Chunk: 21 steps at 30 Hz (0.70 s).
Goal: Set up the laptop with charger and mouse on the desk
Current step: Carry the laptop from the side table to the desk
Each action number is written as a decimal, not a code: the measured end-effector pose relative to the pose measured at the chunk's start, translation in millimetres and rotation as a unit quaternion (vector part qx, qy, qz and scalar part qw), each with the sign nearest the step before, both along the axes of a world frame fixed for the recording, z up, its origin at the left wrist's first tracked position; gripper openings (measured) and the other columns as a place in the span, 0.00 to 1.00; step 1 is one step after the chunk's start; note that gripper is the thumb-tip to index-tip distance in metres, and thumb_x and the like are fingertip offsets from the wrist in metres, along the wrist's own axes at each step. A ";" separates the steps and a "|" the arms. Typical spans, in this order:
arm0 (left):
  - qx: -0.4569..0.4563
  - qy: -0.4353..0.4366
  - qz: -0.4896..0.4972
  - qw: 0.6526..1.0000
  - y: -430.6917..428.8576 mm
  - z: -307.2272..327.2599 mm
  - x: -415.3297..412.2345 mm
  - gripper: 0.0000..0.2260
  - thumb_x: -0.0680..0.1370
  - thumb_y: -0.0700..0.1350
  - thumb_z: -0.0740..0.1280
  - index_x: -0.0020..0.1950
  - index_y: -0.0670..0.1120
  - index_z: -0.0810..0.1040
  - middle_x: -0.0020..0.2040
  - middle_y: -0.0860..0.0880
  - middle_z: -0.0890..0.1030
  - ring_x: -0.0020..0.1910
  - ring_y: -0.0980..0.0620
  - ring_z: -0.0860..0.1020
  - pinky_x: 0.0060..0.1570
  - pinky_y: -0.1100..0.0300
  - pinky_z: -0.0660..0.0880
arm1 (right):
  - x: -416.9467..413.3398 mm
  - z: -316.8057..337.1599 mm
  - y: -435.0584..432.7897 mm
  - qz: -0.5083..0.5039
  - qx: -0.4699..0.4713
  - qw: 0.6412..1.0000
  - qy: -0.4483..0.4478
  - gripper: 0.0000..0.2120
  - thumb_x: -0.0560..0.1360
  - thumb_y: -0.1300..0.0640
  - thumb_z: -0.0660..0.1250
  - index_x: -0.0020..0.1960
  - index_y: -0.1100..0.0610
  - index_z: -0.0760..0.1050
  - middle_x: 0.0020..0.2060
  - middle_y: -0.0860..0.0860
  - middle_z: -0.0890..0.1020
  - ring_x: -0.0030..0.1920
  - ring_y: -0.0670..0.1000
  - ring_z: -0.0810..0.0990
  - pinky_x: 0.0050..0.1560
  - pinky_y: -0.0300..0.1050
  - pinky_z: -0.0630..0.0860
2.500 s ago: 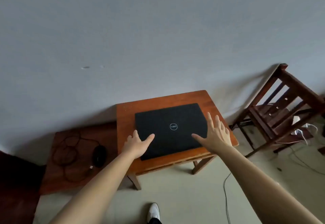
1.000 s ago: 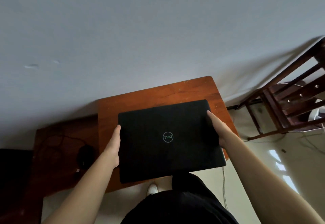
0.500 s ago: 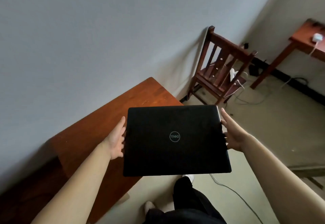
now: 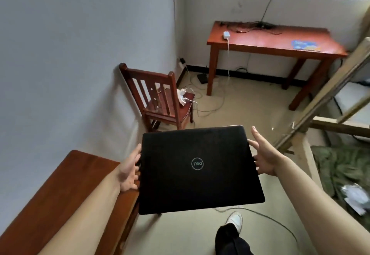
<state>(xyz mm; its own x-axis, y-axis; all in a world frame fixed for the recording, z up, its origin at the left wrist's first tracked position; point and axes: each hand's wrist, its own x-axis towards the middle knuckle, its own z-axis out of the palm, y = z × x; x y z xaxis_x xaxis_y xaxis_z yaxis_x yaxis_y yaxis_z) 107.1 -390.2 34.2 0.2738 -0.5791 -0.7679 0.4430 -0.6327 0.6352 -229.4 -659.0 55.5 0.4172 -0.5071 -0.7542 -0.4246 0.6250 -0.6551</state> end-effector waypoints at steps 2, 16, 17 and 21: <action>0.000 -0.017 -0.001 1.000 -57.3 2.8 -8.9 0.40 0.72 0.76 0.56 0.80 0.60 0.53 0.80 0.43 0.59 0.78 0.35 0.58 0.72 0.29 0.56 | -17.7 -8.2 -46.2 -0.018 0.003 1.000 -0.010 0.45 0.67 0.18 0.51 0.79 0.37 0.55 0.78 0.59 0.62 0.76 0.69 0.61 0.70 0.78 0.59; 0.039 -0.086 -0.072 0.993 -368.8 37.9 -31.9 0.38 0.74 0.75 0.55 0.79 0.58 0.61 0.76 0.42 0.66 0.74 0.35 0.66 0.67 0.27 0.63 | -81.5 10.1 -301.7 -0.089 0.017 0.995 -0.034 0.41 0.64 0.18 0.59 0.72 0.35 0.65 0.64 0.57 0.74 0.63 0.65 0.74 0.60 0.70 0.73; 0.040 -0.090 -0.080 0.992 -387.0 38.1 -29.6 0.37 0.74 0.75 0.55 0.78 0.57 0.63 0.74 0.42 0.69 0.71 0.36 0.68 0.66 0.27 0.65 | -79.9 10.4 -315.0 -0.088 0.015 0.996 -0.031 0.40 0.64 0.18 0.59 0.72 0.35 0.66 0.64 0.57 0.75 0.62 0.65 0.75 0.58 0.69 0.74; 0.046 -0.090 -0.092 0.991 -463.9 23.6 -9.3 0.34 0.74 0.75 0.54 0.75 0.57 0.69 0.68 0.43 0.74 0.67 0.38 0.72 0.62 0.30 0.70 | -67.2 -0.8 -375.1 -0.106 0.011 0.994 -0.028 0.40 0.61 0.18 0.63 0.68 0.37 0.71 0.64 0.55 0.75 0.62 0.64 0.77 0.64 0.69 0.73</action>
<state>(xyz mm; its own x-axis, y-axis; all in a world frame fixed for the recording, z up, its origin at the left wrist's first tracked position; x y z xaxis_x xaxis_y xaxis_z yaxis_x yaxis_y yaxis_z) 97.9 -854.1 57.8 0.3082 -0.5610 -0.7683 0.1993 -0.7516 0.6288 -296.6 -1034.1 54.7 0.3451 -0.5715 -0.7445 -0.2448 0.7110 -0.6592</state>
